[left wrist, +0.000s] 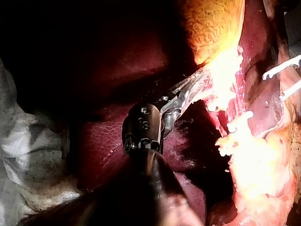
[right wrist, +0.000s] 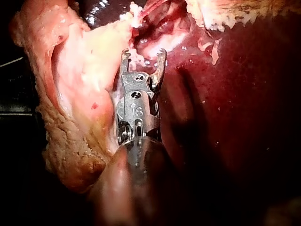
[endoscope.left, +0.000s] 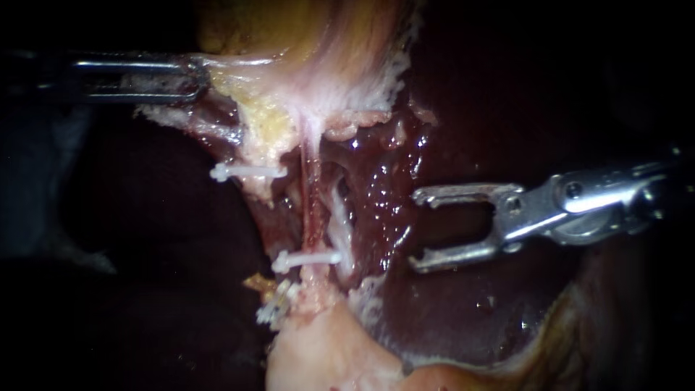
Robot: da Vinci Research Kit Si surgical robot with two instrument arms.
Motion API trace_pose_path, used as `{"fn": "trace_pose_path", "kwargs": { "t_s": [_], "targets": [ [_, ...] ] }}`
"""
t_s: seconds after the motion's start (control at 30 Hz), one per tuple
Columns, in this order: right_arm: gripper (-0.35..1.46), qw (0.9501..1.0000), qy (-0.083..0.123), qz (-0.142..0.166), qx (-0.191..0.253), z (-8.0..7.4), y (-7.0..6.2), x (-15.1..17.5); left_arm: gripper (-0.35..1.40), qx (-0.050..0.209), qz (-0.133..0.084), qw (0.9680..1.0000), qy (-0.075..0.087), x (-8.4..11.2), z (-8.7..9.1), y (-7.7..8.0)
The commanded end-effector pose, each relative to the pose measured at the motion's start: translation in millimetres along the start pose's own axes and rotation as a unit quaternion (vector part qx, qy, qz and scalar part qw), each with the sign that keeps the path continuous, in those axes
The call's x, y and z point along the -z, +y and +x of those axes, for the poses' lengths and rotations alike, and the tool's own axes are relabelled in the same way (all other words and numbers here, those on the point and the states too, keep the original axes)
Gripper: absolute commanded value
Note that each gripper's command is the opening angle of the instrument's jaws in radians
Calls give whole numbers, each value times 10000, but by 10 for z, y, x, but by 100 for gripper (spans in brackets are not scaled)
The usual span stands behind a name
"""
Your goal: Going back first clip right tube
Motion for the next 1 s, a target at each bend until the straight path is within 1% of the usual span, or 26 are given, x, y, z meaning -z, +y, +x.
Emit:
{"fn": "trace_pose_path", "kwargs": {
  "t_s": [0.03,0.2,0.3,0.6,0.67,0.77,1.0],
  "targets": [
    [50,10000,-2,4,0,-1,0,3,-35,-1,2,10000,1,0,-1,0],
    [50,10000,-4,-3,30,-2,0,6,-35,-10,16,10000,11,-4,-5,0],
    [50,10000,-4,0,32,-2,0,7,-35,-19,46,10000,31,-11,-7,-1],
    [50,10000,-4,2,39,-4,-1,7,-35,-72,-22,10000,2,-43,-25,0],
    [50,10000,-4,2,39,-4,-2,7,-35,-86,-20,10000,-29,-48,-30,0],
    [50,10000,-4,2,39,-4,-2,7,-35,-94,-28,9999,-33,-51,-32,0],
    [50,10000,-4,1,39,-4,-2,7,-35,-94,-37,9999,-39,-49,-31,-1]
  ]
}}
